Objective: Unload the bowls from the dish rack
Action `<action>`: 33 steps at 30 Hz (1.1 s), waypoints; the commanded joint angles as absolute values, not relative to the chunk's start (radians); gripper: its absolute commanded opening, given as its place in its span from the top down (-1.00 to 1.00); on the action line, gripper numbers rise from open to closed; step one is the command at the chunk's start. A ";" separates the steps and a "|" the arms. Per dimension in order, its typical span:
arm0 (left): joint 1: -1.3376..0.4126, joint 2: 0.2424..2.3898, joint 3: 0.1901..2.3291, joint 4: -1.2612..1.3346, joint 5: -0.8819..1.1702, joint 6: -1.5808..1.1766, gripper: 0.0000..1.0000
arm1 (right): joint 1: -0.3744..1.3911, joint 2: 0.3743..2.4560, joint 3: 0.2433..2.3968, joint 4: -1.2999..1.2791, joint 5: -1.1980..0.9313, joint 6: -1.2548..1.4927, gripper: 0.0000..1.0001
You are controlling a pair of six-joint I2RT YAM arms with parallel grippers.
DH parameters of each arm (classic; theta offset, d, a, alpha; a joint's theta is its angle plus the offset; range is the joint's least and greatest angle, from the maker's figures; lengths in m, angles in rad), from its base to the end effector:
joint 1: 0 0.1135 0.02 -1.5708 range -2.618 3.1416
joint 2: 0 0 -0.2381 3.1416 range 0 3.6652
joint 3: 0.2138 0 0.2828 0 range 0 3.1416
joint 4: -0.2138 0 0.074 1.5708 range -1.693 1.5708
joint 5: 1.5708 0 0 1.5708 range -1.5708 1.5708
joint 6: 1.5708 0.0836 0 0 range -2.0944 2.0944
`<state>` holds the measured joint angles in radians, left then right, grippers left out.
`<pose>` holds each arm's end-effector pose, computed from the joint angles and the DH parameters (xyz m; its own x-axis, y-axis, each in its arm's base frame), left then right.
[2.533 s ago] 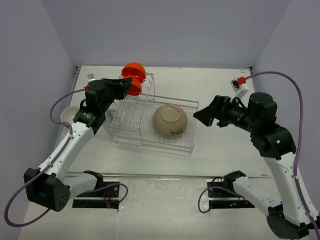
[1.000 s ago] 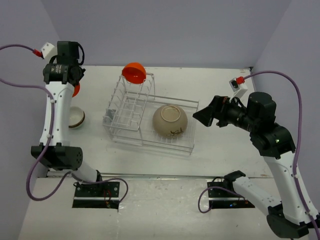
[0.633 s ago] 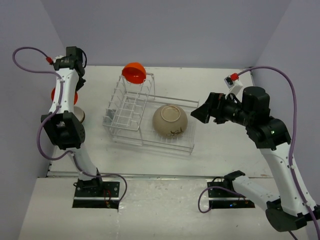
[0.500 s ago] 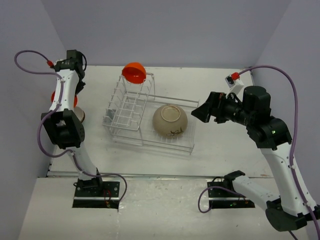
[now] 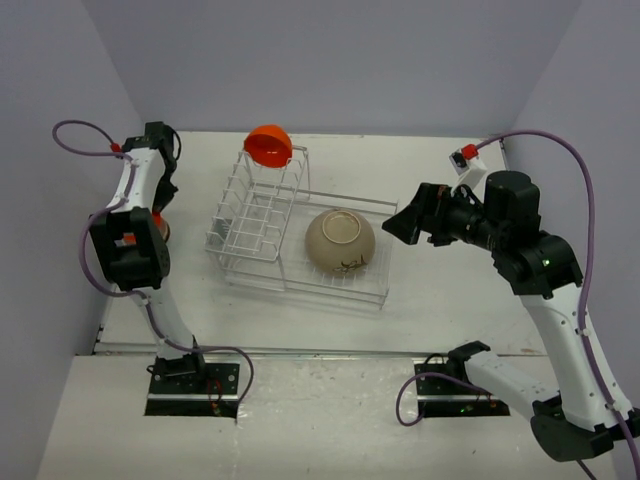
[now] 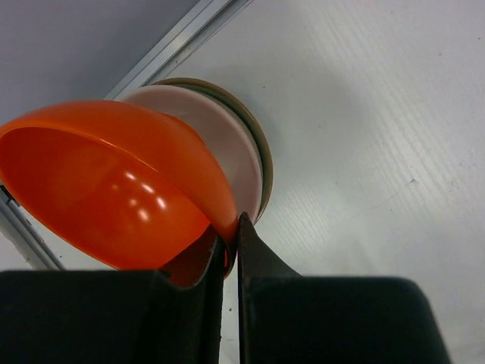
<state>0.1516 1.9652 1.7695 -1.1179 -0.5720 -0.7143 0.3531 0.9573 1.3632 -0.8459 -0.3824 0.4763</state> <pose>0.4192 0.1098 0.1989 -0.5500 -0.6412 -0.5351 -0.8250 0.5166 0.2289 0.2240 0.1158 0.4079 -0.6475 0.2147 -0.7312 -0.3834 0.7374 0.5561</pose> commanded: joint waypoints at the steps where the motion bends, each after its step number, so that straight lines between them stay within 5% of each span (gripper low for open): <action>1: 0.182 1.997 1.773 -1.078 -0.568 -0.673 1.00 | 0.356 0.950 1.394 -0.830 -0.356 0.462 -0.98; 23: 0.196 2.019 1.839 -1.069 -0.439 -0.644 0.92 | 0.356 0.933 1.350 -0.793 -0.354 0.497 -0.98; 29: 0.195 1.991 1.850 -1.089 -0.433 -0.638 0.50 | 0.356 0.931 1.347 -0.785 -0.365 0.499 -0.98; 33: 0.196 1.954 1.847 -1.097 -0.437 -0.649 -0.05 | 0.356 0.925 1.330 -0.779 -0.373 0.500 -0.98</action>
<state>0.1936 2.0403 1.8095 -1.1057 -0.4465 -0.6487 0.3534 0.9405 1.3457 -0.8188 -0.3576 0.4908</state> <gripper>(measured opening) 0.479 0.989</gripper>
